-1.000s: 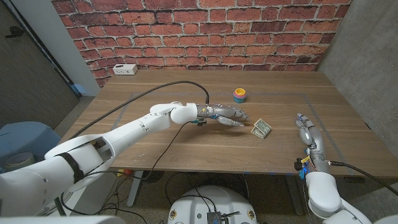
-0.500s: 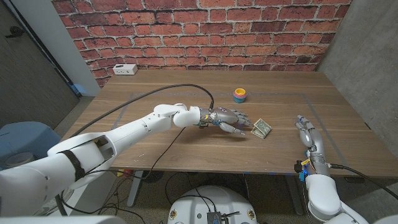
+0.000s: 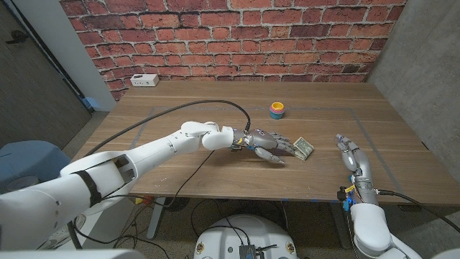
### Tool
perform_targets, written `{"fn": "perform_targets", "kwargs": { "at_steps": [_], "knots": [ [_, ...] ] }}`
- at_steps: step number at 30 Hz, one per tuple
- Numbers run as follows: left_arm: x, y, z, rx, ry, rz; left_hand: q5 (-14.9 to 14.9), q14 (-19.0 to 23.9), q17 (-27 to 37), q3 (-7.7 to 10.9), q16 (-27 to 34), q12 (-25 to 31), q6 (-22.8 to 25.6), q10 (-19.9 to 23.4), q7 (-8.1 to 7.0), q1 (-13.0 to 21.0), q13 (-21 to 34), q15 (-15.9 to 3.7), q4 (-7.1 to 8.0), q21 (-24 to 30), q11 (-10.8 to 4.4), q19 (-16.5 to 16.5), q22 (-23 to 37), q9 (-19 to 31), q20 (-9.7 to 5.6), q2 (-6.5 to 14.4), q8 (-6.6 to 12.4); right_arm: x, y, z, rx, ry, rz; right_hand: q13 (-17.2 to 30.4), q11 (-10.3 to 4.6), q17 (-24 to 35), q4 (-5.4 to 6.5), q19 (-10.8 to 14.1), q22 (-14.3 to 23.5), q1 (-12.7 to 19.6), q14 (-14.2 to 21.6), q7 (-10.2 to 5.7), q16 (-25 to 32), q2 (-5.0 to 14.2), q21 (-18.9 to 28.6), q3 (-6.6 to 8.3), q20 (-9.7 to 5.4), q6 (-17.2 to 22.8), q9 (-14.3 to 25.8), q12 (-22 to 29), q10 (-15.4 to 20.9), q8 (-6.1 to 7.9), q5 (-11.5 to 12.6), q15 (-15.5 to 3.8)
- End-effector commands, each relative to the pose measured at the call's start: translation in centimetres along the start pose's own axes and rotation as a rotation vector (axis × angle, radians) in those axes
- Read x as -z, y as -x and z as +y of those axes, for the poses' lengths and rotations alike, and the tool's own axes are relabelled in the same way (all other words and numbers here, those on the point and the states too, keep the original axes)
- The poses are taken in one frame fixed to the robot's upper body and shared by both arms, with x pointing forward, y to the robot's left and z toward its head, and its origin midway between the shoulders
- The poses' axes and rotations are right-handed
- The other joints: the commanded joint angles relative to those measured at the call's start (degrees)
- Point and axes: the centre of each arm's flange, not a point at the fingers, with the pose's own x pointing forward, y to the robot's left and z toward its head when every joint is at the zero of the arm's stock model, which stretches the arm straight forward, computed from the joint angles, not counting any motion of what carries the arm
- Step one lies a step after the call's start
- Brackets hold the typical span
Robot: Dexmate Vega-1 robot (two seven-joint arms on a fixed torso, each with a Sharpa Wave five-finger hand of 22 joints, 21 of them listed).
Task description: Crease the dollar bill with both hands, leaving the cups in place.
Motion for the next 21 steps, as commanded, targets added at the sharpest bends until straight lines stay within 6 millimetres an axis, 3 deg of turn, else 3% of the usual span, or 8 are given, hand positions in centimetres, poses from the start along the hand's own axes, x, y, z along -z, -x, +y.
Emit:
{"fn": "perform_targets", "kwargs": {
  "at_steps": [1,12,18,21],
  "knots": [
    [-0.3,-1.0,-0.2,0.034,-0.033,-0.016,0.3,-1.2,0.1,0.10,0.0,-0.2,-1.4,-1.1,-0.23,-0.6,0.1,-0.07,0.47,-0.4,0.04,-4.4,0.1,0.0,-0.17,0.1,0.03,-1.5,-0.2,1.2,-0.063,0.094,-0.020,0.3,0.34,0.2,0.08,1.4,0.2,0.9,2.0,0.17,0.8,-0.10,0.5,0.53,0.06,1.7,0.3,0.6,1.5,0.54,0.3,0.36],
    [-0.1,-2.2,0.3,0.055,-0.085,0.010,0.3,-4.2,0.2,-1.05,0.1,-0.1,-7.1,-4.4,1.69,-2.4,0.1,0.77,1.55,-1.9,2.29,-7.5,0.3,0.0,-0.28,-0.6,0.12,-2.3,-0.7,1.9,-0.109,0.143,-0.022,0.3,0.70,0.3,0.37,2.7,0.3,1.2,4.1,0.60,1.5,-0.21,0.7,0.68,0.25,4.9,0.3,0.9,4.3,0.92,0.3,-0.02],
    [0.0,-2.8,0.4,0.083,-0.111,0.016,0.5,-2.7,0.2,-2.38,0.9,2.5,-4.2,2.5,3.77,-3.7,0.3,0.74,2.46,-1.9,3.39,-7.3,0.5,0.0,-0.35,-1.6,1.56,-3.3,-1.1,2.1,-0.130,0.186,-0.036,0.2,0.77,0.6,0.91,3.0,0.3,1.1,6.2,0.97,2.3,-0.12,0.6,0.67,0.57,7.1,0.3,1.2,6.3,1.11,0.3,1.41],
    [0.1,-2.9,0.4,0.095,-0.110,0.015,0.6,-2.2,0.2,-2.86,1.1,3.2,-2.5,5.3,3.53,-4.0,0.3,0.62,2.69,-2.1,2.96,-7.5,0.5,0.0,-0.43,-2.0,1.92,-3.8,-1.4,2.2,-0.144,0.206,-0.048,0.2,1.17,1.0,1.77,4.5,0.3,0.8,9.5,1.38,3.7,-0.10,1.0,0.69,0.69,8.7,0.2,1.7,9.1,0.96,0.3,1.98]
  ]
}}
